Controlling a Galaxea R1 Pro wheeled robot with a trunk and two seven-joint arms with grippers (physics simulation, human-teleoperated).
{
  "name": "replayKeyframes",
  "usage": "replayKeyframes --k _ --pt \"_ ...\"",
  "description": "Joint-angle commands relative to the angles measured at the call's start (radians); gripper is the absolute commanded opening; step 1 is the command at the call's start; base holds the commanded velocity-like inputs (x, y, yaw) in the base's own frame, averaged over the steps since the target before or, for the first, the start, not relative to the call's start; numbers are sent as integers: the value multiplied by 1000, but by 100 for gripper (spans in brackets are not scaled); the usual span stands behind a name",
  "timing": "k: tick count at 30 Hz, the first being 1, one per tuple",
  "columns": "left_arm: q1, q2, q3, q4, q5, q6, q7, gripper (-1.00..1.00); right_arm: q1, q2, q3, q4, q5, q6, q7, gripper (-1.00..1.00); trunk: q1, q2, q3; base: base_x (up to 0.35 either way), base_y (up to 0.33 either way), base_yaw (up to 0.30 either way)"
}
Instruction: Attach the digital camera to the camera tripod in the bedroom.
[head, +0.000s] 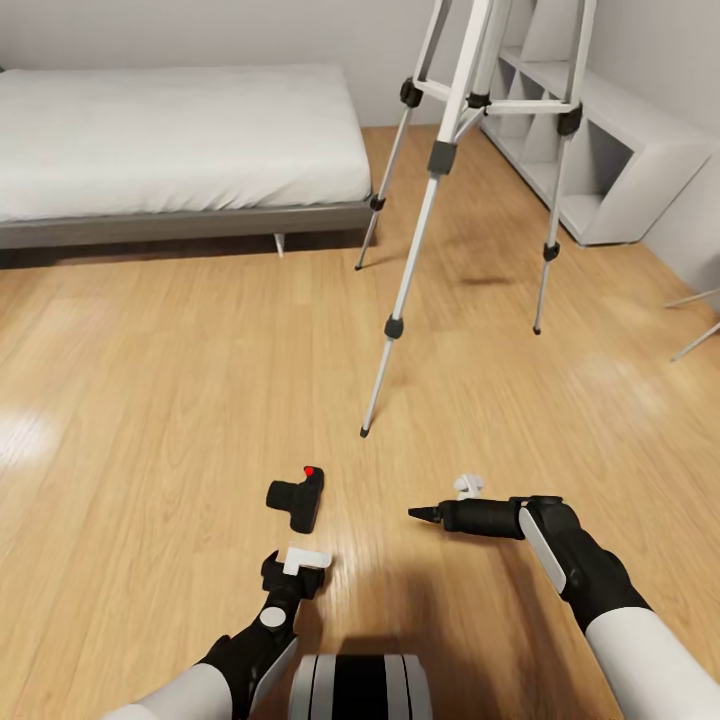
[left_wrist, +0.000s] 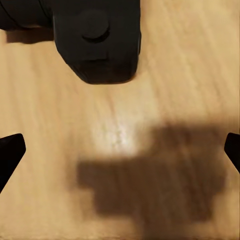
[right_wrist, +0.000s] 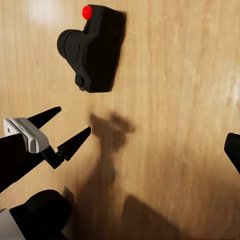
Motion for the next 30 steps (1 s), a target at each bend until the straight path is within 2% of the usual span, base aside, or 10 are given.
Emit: replayKeyframes --k 1,6,14,20,21,24,30 --pt "-1 1 -9 1 11 -4 5 100 0 -1 1 -1 -5 5 -1 100 0 -1 -5 0 0 0" --pt "-1 2 -8 1 11 -5 7 100 -1 -2 2 -1 -6 5 0 100 2 -2 -24 0 0 0" --pt "-1 0 -9 -10 6 -5 28 100 0 -2 2 -1 -7 5 2 100 2 -2 -24 0 0 0" --pt "-1 -3 -11 -17 -2 -5 128 100 0 -1 2 -1 -7 5 2 100 2 -2 -24 0 0 0" --pt "-1 -4 -11 -18 -3 -5 160 100 0 -1 2 -1 -7 5 2 100 2 -2 -24 0 0 0" --pt "-1 -3 -12 -18 -3 -5 198 100 0 -1 2 -1 -7 5 2 100 2 -2 -24 0 0 0" --pt "-1 0 -12 -17 -3 -5 214 100 0 -1 2 -1 -7 5 2 100 2 -2 -24 0 0 0"
